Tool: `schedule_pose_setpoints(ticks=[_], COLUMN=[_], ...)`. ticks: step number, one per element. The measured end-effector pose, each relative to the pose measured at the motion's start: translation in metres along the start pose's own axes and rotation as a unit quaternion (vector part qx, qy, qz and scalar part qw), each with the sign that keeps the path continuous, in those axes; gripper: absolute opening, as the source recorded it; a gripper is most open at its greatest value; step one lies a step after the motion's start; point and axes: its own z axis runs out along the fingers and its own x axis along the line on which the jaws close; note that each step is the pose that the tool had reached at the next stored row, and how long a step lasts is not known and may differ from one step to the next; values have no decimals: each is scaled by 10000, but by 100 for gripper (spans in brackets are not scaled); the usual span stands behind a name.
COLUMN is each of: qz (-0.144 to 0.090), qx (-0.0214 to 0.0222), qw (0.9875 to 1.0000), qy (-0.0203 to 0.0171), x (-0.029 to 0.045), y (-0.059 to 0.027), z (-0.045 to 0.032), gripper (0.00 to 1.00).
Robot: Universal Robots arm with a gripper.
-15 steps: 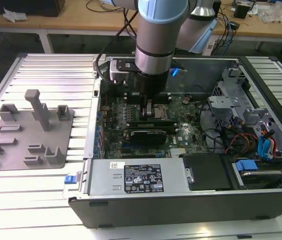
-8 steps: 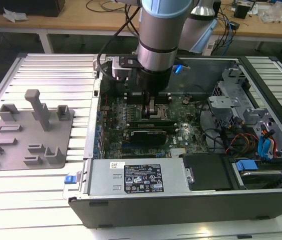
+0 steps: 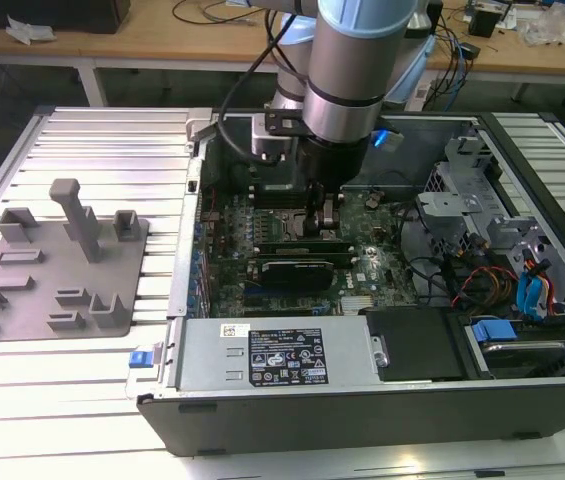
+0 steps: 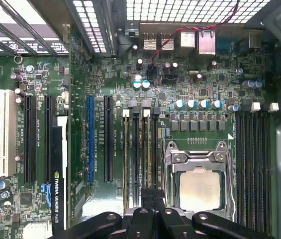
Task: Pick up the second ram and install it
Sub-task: 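Press down the second ram until it locks into place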
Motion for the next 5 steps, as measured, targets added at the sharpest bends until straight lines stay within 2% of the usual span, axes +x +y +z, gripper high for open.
schedule_pose_setpoints(ticks=[5], qz=[0], qx=[0], qw=[10000], qy=[0], x=[0], y=[-4], z=[0], gripper=[8])
